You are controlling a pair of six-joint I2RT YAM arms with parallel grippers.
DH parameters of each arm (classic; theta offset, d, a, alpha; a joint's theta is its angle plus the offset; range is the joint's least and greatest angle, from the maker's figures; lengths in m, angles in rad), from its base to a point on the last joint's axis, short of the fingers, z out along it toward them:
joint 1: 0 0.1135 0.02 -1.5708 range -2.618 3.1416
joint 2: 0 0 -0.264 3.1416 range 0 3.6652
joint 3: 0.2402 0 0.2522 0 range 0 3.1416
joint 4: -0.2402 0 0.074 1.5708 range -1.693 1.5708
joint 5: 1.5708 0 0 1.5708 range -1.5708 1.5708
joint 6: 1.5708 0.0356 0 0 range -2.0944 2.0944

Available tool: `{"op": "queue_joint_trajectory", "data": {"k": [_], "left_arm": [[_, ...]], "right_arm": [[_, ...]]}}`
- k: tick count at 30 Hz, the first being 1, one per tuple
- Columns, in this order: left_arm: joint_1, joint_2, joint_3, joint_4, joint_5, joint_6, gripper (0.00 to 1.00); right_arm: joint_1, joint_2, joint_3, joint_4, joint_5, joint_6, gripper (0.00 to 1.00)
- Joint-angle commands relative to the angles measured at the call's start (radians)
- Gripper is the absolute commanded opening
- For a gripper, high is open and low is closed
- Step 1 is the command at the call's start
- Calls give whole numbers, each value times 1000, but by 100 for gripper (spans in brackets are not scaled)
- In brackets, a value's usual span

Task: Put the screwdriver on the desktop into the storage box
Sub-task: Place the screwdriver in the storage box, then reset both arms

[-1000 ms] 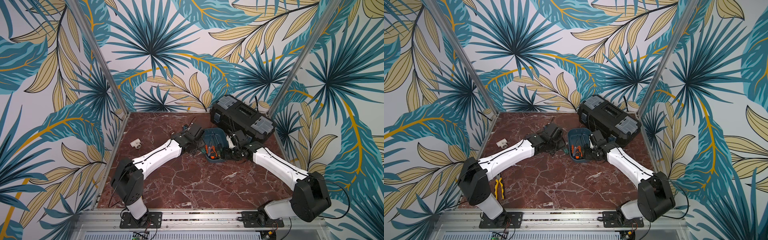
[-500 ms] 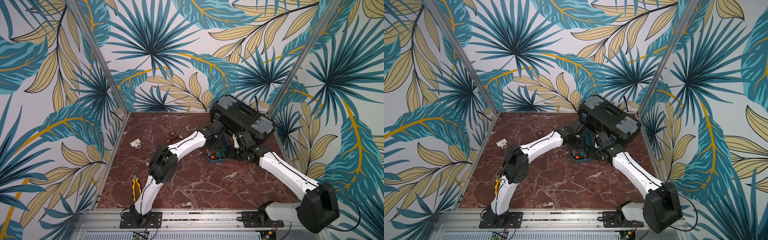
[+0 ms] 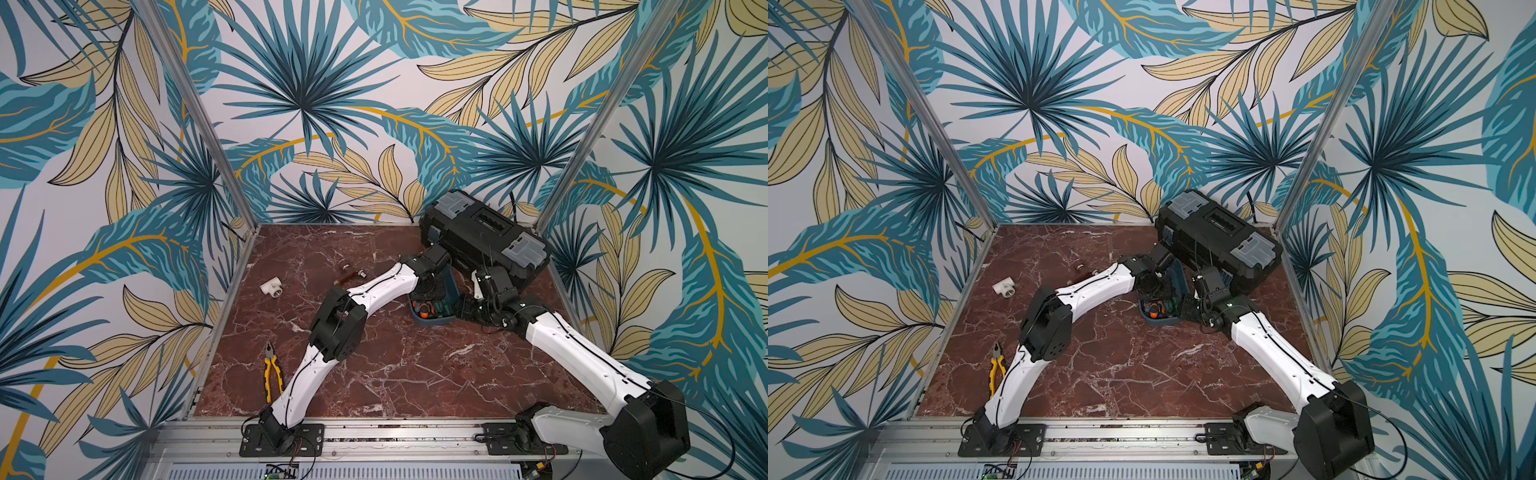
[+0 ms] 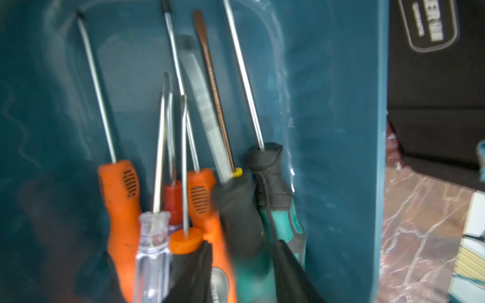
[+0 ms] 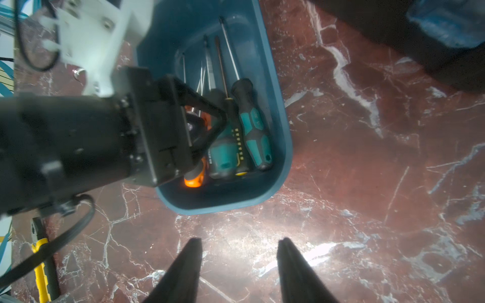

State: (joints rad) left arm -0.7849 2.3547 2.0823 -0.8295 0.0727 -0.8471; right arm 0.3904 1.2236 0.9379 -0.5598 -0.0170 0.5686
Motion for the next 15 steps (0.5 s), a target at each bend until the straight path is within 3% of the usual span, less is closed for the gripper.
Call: {"op": "queue_joint_trajectory", "data": {"k": [1,5,8,10,15], "left_arm": [[3,-14,55,9,-11,2,54],[5,-94,20,14,-65,11,58],[3,-239,-89,89,-137,11,59],[3,-361,-187,141,-199,13,62],[5,-687,-538,316,-429,58,66]], "right_arm": [[-5,-31,32,-44,36,-5,53],[-4,-82,38,-76,90,-21,53],[-4,-154,16,-82,178,-19,53],[-4,-224,-12,-100,317,14,55],[-5,-431,-156,-74,637,69,70]]}}
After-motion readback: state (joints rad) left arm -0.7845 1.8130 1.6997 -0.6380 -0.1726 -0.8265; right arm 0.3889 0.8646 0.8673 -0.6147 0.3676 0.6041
